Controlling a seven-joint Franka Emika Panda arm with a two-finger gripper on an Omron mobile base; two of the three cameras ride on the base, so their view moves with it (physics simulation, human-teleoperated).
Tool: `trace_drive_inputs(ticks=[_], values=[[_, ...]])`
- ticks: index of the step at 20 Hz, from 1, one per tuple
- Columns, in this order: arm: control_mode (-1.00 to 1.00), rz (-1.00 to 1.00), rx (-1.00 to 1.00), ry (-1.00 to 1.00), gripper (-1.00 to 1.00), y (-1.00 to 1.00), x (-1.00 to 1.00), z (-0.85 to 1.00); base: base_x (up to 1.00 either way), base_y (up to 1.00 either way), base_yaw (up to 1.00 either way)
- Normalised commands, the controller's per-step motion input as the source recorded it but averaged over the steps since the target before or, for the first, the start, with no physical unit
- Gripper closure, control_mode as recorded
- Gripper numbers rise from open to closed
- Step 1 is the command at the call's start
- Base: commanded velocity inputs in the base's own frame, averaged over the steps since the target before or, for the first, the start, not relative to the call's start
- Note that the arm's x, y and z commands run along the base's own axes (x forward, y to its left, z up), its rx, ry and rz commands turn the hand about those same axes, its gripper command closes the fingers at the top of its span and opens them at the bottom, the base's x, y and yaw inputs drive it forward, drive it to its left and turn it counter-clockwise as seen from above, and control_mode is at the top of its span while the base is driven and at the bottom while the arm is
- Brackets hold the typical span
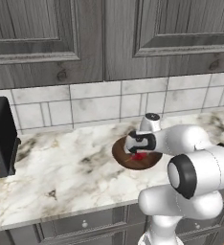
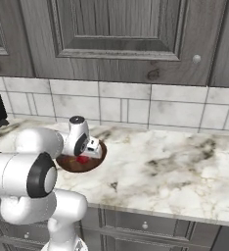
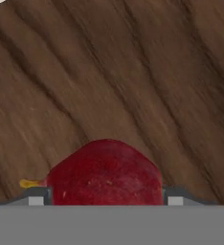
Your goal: Take the corn, pear, and orange from the freezer and place them in the bowl on the counter.
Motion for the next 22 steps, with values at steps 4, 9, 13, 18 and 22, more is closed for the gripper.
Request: trace_drive_inputs(ticks=[4,9,13,18,22], values=[[-1.0,0.0,0.0,0.0,-1.0,0.0,0.0,0.0,0.0,0.0,0.0],[-1.0,0.0,0.0,-0.04,-1.0,0.0,-0.16,0.1,0.0,0.0,0.0],[-1.0,0.0,0.0,-0.14,-1.0,-0.01,-0.56,0.56,0.0,0.0,0.0],[-1.0,0.0,0.0,-0.1,-1.0,0.0,-0.7,0.84,0.0,0.0,0.0],[-1.0,0.0,0.0,-0.21,-1.0,0.11,-0.83,0.81,0.0,0.0,0.0]])
